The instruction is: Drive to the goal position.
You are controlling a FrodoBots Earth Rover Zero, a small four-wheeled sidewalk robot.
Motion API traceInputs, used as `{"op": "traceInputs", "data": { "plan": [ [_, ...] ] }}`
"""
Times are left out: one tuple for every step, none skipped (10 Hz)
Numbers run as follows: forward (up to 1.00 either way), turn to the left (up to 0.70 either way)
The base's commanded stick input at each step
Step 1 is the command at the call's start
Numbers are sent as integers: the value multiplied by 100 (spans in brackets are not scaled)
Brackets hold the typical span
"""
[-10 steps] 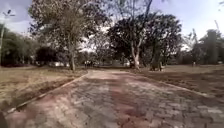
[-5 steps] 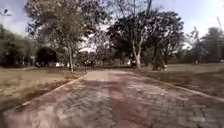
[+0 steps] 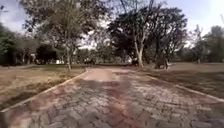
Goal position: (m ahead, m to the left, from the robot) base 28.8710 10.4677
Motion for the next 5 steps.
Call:
{"op": "traceInputs", "data": {
  "plan": [
    [85, 29],
    [85, 32],
    [85, 0],
    [85, 0],
    [85, 0]
  ]
}}
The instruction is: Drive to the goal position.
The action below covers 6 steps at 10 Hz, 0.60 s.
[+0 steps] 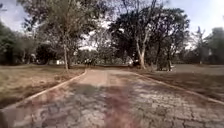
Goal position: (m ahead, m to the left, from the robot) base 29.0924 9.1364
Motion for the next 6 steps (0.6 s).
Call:
{"op": "traceInputs", "data": {
  "plan": [
    [85, 0],
    [85, 0],
    [85, 0],
    [85, 0],
    [85, 0],
    [85, 0]
  ]
}}
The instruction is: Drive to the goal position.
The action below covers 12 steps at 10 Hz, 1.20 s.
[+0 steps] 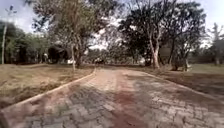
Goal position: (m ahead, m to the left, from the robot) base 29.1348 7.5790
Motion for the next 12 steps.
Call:
{"op": "traceInputs", "data": {
  "plan": [
    [85, 0],
    [85, 0],
    [85, 0],
    [85, 0],
    [85, 0],
    [85, 0],
    [85, 0],
    [85, 0],
    [85, 0],
    [85, 0],
    [85, 0],
    [85, 0]
  ]
}}
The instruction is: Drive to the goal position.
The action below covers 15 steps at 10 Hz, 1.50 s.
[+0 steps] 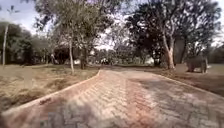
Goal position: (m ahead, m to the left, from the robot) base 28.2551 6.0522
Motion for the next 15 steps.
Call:
{"op": "traceInputs", "data": {
  "plan": [
    [85, 0],
    [85, 0],
    [85, 0],
    [85, 0],
    [85, 0],
    [85, 0],
    [85, 0],
    [85, 0],
    [85, 0],
    [85, 0],
    [85, 0],
    [85, 0],
    [85, 0],
    [85, 0],
    [85, 0]
  ]
}}
